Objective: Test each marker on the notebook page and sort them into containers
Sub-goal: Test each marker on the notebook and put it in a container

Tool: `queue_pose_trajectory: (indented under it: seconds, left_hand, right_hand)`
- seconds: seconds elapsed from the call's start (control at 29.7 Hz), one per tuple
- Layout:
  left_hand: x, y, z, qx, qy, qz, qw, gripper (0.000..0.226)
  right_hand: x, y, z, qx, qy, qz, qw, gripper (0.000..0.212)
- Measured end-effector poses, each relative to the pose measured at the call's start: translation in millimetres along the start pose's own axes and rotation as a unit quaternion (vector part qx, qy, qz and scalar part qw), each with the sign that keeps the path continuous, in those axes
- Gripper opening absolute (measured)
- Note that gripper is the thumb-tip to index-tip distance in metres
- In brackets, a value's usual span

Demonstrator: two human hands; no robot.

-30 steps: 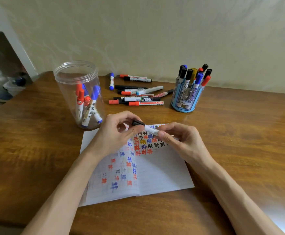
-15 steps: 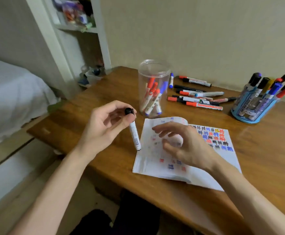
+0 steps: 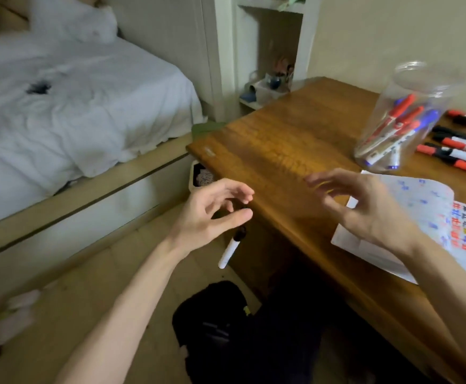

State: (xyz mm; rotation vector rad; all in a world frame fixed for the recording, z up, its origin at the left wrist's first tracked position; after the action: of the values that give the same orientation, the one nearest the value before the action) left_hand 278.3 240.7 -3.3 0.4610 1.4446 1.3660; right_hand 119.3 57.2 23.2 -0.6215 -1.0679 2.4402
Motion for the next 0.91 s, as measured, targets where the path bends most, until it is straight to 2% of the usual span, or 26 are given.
queue_pose_trajectory:
  seconds: [0.1, 0.27, 0.5, 0.67, 0.77, 0.91]
  left_hand:
    - [-3.0, -3.9, -0.5, 0.025, 0.014, 0.012, 1.000, 0.019]
    - [-31.0, 9.0, -22.0, 0.029, 0.015, -0.015, 0.999, 0.013]
    - [-81.7, 32.6, -111.3, 0.026, -0.059, -0.057, 0.996, 0.014]
    - [-102.6, 37.7, -184.5, 0.076, -0.144, -0.055, 0.985, 0.012]
    - [-114.7, 40.4, -221.4, 0.076, -0.168, -0.055, 0.981, 0.015]
    - [-131.6, 39.4, -263.3, 0.069, -0.190, -0.064, 0.977, 0.007]
  right_hand:
    - [1.9, 9.5, 9.1, 0.008, 0.021, -0.020, 1.000, 0.037]
    - [13.6, 22.2, 39.3, 0.009, 0.052, -0.060, 0.997, 0.033]
    - [50.6, 60.8, 103.0, 0.026, 0.104, -0.128, 0.986, 0.033]
    - [84.4, 101.7, 150.7, 0.042, 0.150, -0.184, 0.970, 0.032]
    - [102.0, 118.3, 171.1, 0.054, 0.172, -0.202, 0.963, 0.032]
    - [122.4, 144.5, 188.0, 0.033, 0.208, -0.233, 0.949, 0.027]
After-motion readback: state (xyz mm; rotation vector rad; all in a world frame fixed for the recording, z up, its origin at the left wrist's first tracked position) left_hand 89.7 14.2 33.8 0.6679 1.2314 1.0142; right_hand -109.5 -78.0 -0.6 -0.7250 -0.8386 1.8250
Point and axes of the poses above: each hand's wrist, its own x-axis away from the middle knuckle, its own z-axis out of the back of the hand, y = z × x, the point moved 9 cm from there along -x, towards the middle knuckle, and after that the axes turned 10 degrees about -z, right-handed, at the moved point
